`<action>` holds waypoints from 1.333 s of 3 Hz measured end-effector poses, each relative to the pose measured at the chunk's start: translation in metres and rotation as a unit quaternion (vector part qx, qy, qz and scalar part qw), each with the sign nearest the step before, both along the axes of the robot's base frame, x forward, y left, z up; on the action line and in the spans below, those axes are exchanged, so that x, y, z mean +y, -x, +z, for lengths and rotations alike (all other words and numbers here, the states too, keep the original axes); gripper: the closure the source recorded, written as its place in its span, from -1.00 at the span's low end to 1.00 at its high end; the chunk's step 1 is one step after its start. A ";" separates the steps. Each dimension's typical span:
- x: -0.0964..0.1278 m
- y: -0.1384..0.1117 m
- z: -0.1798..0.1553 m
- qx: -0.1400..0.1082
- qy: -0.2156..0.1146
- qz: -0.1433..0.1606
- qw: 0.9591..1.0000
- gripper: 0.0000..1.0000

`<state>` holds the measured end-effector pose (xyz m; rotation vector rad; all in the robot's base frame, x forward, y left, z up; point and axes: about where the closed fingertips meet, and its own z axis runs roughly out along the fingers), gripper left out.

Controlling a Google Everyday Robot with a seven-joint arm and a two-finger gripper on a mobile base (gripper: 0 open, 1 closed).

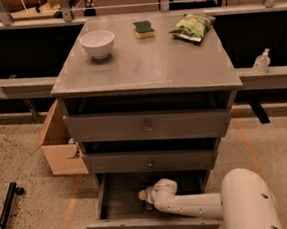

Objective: Place pepsi can into bottom drawer

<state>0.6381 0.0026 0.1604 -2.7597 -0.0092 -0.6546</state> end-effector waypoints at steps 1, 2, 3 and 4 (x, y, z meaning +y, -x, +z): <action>-0.002 0.001 -0.003 0.006 0.011 -0.005 1.000 -1.00; -0.012 0.006 0.010 0.007 0.016 -0.013 1.000 -1.00; -0.027 0.015 0.033 0.005 0.006 -0.027 1.000 -1.00; -0.050 0.028 0.052 0.009 -0.007 -0.051 0.999 -1.00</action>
Offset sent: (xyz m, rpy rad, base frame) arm -0.0126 -0.0262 0.0298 -0.0411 0.0142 -0.0444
